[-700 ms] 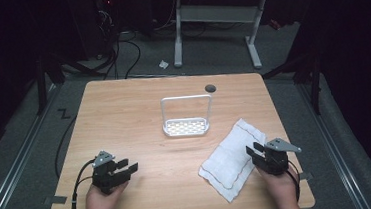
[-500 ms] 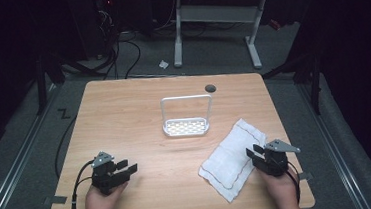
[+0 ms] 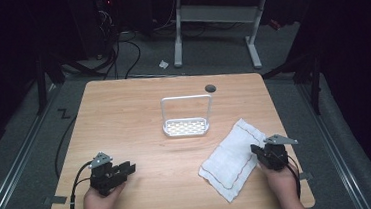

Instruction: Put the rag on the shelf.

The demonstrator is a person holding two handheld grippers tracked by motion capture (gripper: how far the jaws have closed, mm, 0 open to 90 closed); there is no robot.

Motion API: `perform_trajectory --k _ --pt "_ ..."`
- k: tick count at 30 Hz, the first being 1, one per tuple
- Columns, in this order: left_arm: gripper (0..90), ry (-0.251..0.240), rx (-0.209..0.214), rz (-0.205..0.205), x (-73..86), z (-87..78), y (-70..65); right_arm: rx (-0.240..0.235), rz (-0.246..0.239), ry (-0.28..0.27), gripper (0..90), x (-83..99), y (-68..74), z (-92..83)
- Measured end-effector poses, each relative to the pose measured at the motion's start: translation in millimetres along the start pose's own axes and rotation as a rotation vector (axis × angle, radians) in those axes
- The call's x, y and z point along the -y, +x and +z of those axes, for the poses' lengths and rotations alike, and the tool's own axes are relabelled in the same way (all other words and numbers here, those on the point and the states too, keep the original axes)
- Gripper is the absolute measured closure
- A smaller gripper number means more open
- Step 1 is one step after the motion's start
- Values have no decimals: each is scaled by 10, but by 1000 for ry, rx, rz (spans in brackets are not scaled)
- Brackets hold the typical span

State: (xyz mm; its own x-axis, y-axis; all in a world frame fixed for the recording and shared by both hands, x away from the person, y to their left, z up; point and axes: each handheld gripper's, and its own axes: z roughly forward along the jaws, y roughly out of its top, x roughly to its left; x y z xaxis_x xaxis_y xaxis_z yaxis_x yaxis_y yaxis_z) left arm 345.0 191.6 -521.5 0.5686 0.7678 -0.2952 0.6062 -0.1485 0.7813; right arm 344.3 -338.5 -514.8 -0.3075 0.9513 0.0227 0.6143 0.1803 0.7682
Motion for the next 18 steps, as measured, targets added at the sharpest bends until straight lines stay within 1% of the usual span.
perform_trajectory --k 1,3,4,5,6,7,9,13,14,15,16,17,18 --pt "670 -3 2 0 -3 -4 0 12 0 2 900 -11 -16 7" --pt "646 -4 5 -2 -5 -4 6 34 17 17 900 -38 -89 50" --pt "618 -3 7 -4 -6 -2 11 73 26 60 900 -37 -168 133" --pt "618 0 12 -7 -5 -1 16 73 26 60 900 -37 -168 133" --pt "610 6 18 -11 0 0 23 55 43 77 900 -14 -216 198" --pt "609 8 19 -11 3 1 23 50 49 76 900 -17 -222 200" --pt "609 9 21 -10 6 6 17 52 45 78 900 -19 -217 202" --pt "609 12 27 9 4 40 -35 45 37 63 900 -3 -210 210" --pt "609 18 36 13 4 57 -79 40 31 57 900 0 -194 218" --pt "612 18 36 13 4 57 -79 40 31 57 900 0 -194 218" --pt "617 28 61 29 6 81 -172 33 24 53 900 1 -164 226" --pt "620 28 61 29 6 81 -172 33 24 53 900 1 -164 226" --pt "620 36 77 51 7 109 -257 31 19 52 900 0 -152 229"
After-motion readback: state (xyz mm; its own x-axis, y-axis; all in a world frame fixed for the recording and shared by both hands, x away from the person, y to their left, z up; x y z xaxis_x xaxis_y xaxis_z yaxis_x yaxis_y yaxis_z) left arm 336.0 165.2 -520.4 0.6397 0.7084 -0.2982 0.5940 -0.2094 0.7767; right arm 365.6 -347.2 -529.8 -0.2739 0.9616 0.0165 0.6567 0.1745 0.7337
